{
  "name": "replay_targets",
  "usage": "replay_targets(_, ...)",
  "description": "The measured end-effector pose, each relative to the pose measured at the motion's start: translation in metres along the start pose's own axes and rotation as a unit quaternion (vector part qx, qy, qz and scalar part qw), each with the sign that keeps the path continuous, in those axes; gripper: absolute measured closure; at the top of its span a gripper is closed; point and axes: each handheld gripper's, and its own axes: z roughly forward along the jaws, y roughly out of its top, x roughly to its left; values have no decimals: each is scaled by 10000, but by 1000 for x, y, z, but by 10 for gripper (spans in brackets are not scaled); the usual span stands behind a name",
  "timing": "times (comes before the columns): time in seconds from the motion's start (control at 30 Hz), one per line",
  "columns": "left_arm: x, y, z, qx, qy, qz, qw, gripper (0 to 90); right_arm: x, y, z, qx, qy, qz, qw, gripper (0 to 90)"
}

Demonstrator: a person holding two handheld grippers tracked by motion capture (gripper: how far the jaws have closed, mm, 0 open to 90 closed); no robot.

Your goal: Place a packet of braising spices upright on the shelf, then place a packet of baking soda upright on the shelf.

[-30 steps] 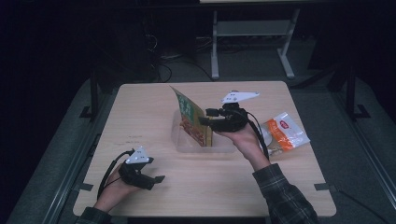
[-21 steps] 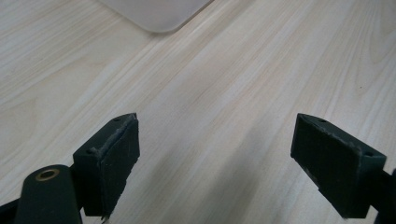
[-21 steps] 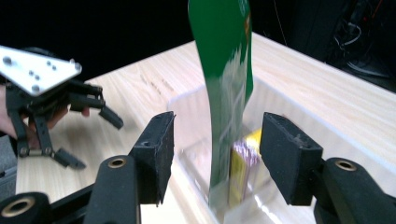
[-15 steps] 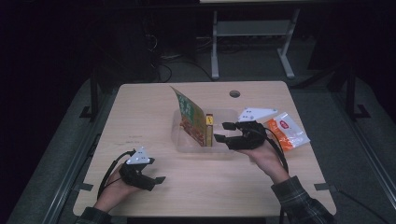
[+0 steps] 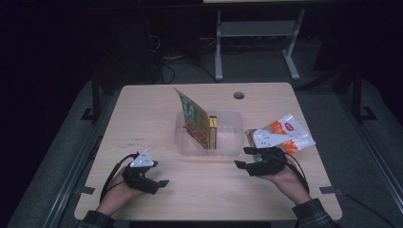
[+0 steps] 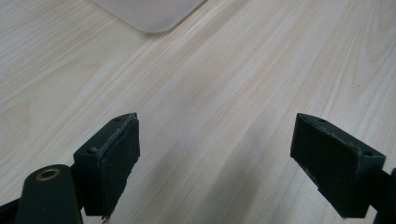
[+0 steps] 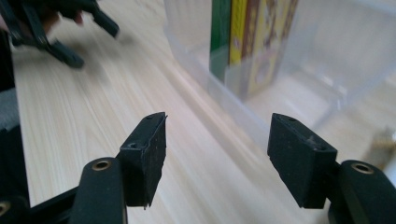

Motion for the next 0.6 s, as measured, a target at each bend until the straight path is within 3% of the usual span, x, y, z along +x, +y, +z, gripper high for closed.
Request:
replay_targets(0.2, 0, 0, 0, -18, -2, -6, 10000, 154, -4, -16, -5, 219, -118, 99, 9996, 350)
replay_targets(0.4, 1, 0, 1, 3, -10, 4, 10000, 154, -22, -26, -15, 271, -499, 236, 9981, 350)
replay_targets(0.43, 1, 0, 1, 21, -10, 33, 10000, 154, -30, -28, -18, 264, -665, 262, 9971, 362)
replay_targets(0.6, 0, 1, 2, 26, -18, 15, 10000, 154, -52, -31, -23, 219, -984, 515, 9936, 431)
